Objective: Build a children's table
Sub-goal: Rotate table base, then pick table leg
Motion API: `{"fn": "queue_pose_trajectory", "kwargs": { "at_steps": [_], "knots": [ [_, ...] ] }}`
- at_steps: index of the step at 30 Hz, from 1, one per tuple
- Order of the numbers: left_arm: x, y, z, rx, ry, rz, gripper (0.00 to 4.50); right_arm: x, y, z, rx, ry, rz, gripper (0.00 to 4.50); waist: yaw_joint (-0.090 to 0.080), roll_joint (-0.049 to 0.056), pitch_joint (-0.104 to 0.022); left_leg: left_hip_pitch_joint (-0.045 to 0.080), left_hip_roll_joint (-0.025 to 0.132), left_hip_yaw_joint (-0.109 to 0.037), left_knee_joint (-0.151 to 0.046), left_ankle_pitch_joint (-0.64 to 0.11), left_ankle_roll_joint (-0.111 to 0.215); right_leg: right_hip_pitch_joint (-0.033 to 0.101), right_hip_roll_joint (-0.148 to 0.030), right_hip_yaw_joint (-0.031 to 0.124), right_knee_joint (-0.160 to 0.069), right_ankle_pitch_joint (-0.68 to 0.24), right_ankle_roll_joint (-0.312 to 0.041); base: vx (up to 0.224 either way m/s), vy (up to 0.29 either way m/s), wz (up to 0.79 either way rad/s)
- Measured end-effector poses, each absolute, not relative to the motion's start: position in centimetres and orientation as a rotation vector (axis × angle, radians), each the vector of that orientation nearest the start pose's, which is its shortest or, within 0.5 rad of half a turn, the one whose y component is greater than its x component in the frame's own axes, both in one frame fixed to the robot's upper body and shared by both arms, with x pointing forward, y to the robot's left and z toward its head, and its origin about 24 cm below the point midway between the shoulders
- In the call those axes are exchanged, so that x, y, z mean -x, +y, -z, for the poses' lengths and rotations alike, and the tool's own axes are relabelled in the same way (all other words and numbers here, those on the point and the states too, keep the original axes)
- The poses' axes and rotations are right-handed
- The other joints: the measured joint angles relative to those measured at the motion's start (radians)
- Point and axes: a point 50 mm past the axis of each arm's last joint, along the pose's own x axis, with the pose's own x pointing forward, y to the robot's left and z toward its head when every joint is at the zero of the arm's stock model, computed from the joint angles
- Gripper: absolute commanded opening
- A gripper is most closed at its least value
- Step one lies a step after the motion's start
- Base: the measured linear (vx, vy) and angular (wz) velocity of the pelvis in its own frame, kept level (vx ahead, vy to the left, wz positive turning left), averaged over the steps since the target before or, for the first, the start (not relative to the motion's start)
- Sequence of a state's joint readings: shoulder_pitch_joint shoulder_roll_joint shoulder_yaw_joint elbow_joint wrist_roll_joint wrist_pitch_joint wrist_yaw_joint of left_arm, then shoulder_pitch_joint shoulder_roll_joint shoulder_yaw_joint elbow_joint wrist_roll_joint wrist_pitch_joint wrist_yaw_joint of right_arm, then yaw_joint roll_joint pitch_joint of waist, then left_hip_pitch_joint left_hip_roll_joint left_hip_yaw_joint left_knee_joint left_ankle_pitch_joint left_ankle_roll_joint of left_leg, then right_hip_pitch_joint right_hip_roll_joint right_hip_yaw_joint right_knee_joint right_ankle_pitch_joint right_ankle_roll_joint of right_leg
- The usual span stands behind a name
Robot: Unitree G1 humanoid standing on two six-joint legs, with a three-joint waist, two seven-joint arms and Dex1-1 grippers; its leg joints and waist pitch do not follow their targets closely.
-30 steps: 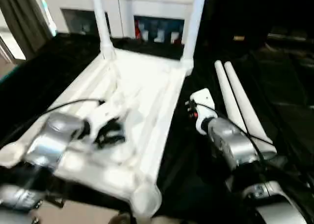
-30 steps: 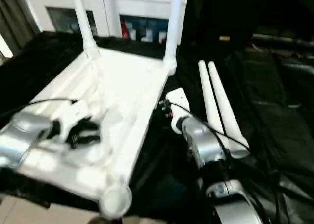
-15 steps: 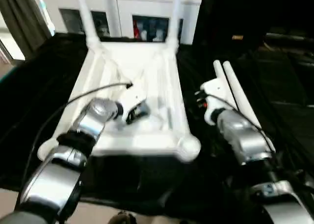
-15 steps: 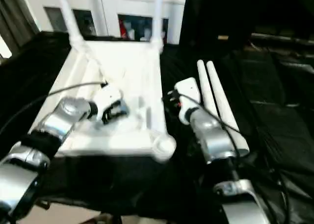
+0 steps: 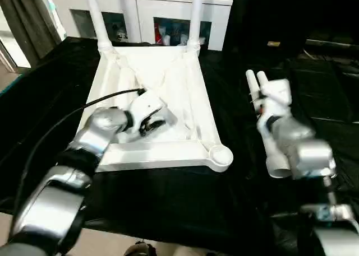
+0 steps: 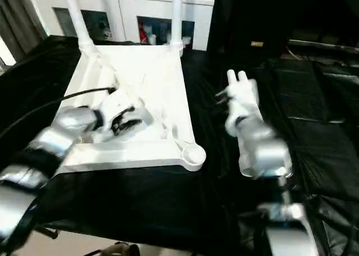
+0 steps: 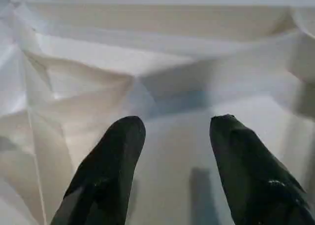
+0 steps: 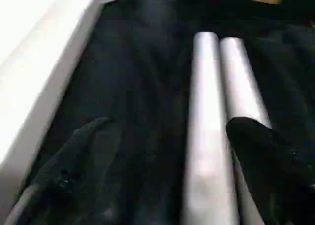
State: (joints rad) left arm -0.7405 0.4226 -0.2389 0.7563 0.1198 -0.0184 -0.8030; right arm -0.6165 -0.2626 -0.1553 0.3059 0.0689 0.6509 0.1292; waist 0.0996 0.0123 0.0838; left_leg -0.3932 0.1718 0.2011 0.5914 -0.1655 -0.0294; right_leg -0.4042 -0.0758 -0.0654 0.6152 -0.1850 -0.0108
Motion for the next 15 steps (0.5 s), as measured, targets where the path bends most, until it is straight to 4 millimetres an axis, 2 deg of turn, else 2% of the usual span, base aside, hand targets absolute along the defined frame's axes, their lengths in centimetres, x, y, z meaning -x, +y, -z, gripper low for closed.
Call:
{"fn": "queue_pose_trajectory", "kwargs": {
  "at_steps": [2, 5, 7, 9, 15],
  "knots": [
    [-35.6, 16.9, -9.1, -0.575, 0.274, 0.871, 2.58, -35.5, -20.8, -11.1, 0.068, 0.349, 0.022, 4.31, 0.002, 0.0, 0.0, 0.0, 0.0, 0.0, 0.0, 0.0, 0.0, 0.0, 0.0, 0.0, 0.0, 0.0, 0.0, 0.0, 0.0, 0.0],
    [-34.2, 16.5, -11.2, -0.465, 0.194, 0.927, 2.58, -35.5, -21.5, -11.1, 0.054, 0.404, 0.047, 4.4, 0.01, 0.0, 0.0, 0.0, 0.0, 0.001, 0.0, 0.0, -0.001, 0.0, 0.0, 0.0, 0.0, 0.0, 0.0, 0.0, 0.0, 0.0],
    [-32.7, 15.6, -12.4, -0.406, 0.155, 1.012, 2.58, -35.3, -21.9, -11.0, 0.047, 0.477, 0.041, 4.47, 0.013, 0.0, 0.0, 0.001, 0.0, 0.001, 0.001, 0.0, -0.001, 0.0, 0.0, 0.0, 0.001, 0.0, 0.0, 0.0, 0.0, 0.0],
    [-31.7, 15.1, -12.5, -0.37, 0.162, 1.069, 2.58, -35.1, -22.1, -10.8, 0.033, 0.527, 0.024, 4.47, 0.014, 0.0, 0.0, 0.001, 0.0, 0.001, 0.001, 0.0, -0.001, 0.0, 0.0, 0.0, 0.001, 0.0, 0.0, 0.0, 0.0, 0.0],
    [-29.1, 14.0, -11.3, -0.316, 0.255, 1.186, 2.58, -34.4, -22.0, -9.5, -0.014, 0.656, -0.013, 4.47, 0.013, 0.001, 0.0, 0.004, 0.0, 0.001, 0.001, 0.003, -0.005, 0.0, 0.0, 0.001, 0.007, 0.0, 0.0, 0.0, 0.0, 0.0]
  ]
}}
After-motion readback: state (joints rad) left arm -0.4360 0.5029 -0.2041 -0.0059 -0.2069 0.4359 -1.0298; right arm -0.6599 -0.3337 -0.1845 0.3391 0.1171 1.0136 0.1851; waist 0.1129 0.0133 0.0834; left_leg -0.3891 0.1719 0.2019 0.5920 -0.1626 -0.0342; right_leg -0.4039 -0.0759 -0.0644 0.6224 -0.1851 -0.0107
